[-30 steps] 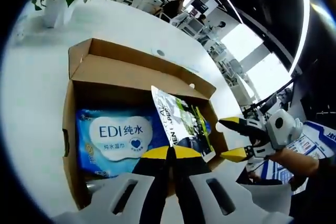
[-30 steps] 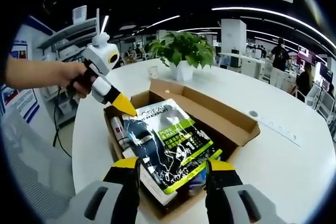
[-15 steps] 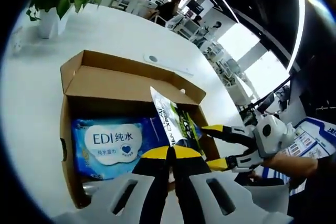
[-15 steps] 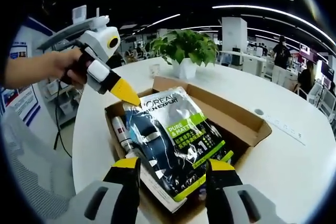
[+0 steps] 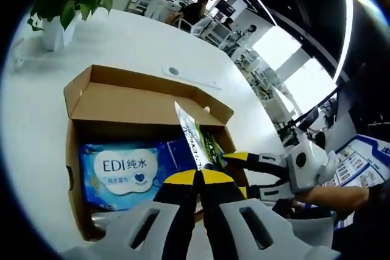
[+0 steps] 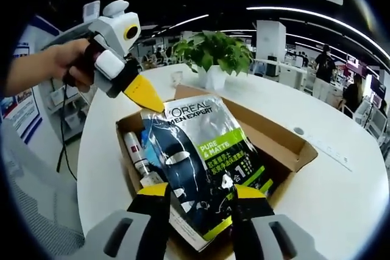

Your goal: Operate the shoe box by opening the lid, removing the specified soft item, and placing it in the target area until the item is outside and the box remains undamaged.

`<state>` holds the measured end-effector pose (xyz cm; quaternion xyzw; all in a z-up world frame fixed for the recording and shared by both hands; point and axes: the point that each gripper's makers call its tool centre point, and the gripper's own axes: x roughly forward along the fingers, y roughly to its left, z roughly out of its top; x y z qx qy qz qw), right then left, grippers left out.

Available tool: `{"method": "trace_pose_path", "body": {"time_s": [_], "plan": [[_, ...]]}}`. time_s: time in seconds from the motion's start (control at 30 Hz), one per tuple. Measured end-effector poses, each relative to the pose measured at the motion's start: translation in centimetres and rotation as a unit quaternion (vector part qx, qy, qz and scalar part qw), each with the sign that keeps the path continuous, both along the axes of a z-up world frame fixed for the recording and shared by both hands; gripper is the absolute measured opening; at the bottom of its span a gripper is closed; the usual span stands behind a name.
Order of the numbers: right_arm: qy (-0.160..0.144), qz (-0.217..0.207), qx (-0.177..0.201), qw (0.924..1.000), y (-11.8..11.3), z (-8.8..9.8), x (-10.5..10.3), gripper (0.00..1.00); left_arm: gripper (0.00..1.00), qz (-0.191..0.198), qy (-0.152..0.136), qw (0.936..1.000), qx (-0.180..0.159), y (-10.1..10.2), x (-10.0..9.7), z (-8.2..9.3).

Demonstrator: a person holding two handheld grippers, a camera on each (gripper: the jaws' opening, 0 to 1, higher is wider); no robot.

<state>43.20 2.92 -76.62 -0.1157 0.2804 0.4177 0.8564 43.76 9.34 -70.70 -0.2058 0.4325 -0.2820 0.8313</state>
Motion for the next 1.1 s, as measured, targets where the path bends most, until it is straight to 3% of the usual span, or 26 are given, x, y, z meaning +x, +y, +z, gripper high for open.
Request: {"method": "trace_pose_path", "body": {"time_s": [0.17, 0.4, 0.63, 1.1], "plan": [[-0.003, -0.001, -0.006, 1.0000, 0.3, -0.2, 0.1, 0.34, 0.00, 0.001, -0.002, 1.0000, -0.003, -0.1, 0.0, 0.3], [-0.023, 0.023, -0.021, 0.9993, 0.7, 0.2, -0.5, 0.14, 0.00, -0.002, -0.008, 0.9999, 0.007, -0.1, 0.1, 0.1], [-0.027, 0.028, -0.017, 0.9991, 0.7, 0.6, -0.6, 0.03, 0.00, -0.012, -0.010, 0.9996, 0.022, 0.0, -0.2, -0.4], [-0.031, 0.030, -0.006, 0.9991, 0.8, 2.1, -0.8, 0.00, 0.00, -0.009, -0.039, 0.9991, 0.013, -0.2, -0.1, 1.1]]}}
